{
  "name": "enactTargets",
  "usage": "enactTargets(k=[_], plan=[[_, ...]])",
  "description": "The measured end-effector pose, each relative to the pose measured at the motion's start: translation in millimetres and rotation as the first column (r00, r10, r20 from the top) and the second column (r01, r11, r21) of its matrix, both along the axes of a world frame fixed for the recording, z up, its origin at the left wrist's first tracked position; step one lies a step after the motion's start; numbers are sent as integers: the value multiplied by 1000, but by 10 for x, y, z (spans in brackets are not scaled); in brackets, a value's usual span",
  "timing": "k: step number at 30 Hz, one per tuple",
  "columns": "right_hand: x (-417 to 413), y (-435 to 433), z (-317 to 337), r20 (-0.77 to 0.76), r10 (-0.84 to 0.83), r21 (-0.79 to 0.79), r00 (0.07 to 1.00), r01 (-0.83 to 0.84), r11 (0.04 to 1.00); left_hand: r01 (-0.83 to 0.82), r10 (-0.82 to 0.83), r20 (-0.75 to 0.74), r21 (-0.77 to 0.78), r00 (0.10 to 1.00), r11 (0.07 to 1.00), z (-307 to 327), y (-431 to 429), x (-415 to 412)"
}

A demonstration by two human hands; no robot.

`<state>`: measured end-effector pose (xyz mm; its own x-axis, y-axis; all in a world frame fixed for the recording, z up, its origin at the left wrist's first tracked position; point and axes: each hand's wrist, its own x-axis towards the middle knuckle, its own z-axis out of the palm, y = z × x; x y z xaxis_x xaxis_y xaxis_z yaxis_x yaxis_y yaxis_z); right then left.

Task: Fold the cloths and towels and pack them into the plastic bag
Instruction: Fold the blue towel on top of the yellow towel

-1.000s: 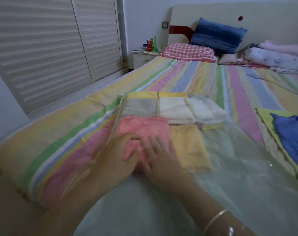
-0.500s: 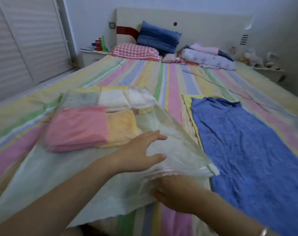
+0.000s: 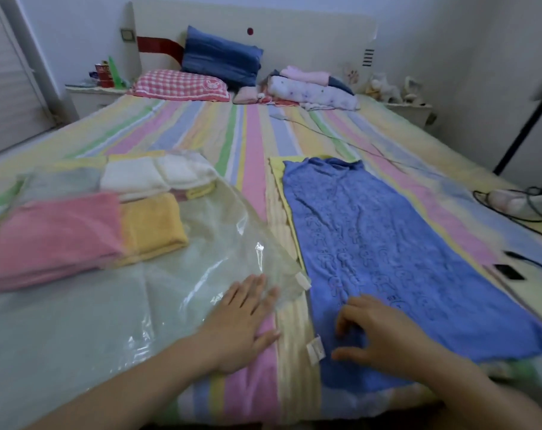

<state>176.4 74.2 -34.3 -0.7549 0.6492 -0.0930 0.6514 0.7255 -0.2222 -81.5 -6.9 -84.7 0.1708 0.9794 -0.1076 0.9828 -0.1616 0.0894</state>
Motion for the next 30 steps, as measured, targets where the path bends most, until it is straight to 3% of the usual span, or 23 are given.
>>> enactTargets(k=[3, 5, 7, 11, 14, 17, 20, 22, 25, 27, 30], plan=[[105, -33, -10, 74, 68, -14, 995, -68, 998, -21, 21, 10, -36, 1000, 999, 109, 69, 10], [165, -68, -19, 85, 110, 10, 990, -111, 994, -42, 30, 131, 87, 991, 995, 198, 104, 86], [222, -113, -83, 125, 141, 55, 982, -149, 987, -4, -66, 240, 281, 969, 960, 236, 103, 227], [280, -165, -238, 9, 155, 118, 988, -155, 981, 346, -427, 166, 368, 889, 863, 215, 55, 581], [333, -158, -238, -173, 68, 45, 983, -61, 997, 481, -530, 81, 322, 844, 815, 135, 53, 743], [340, -163, -259, -276, -62, -2, 959, 63, 998, 425, -477, 88, 338, 874, 840, 84, 107, 784], [346, -155, -271, -349, -201, -49, 915, 197, 979, 156, -285, 339, 361, 897, 920, 155, 170, 806], [342, -158, -210, -422, -247, -90, 872, 231, 969, -28, -141, 585, 270, 799, 962, 265, 210, 841], [363, -161, -67, -419, -287, -112, 861, 265, 958, -167, -29, 809, 156, 587, 973, 467, 293, 851], [427, -140, -19, -346, -312, -14, 885, 328, 945, -196, 8, 906, 83, 423, 977, 635, 344, 854], [566, 8, -25, -360, -356, 196, 863, 443, 875, -208, -13, 972, 63, 236, 976, 931, 435, 855]])
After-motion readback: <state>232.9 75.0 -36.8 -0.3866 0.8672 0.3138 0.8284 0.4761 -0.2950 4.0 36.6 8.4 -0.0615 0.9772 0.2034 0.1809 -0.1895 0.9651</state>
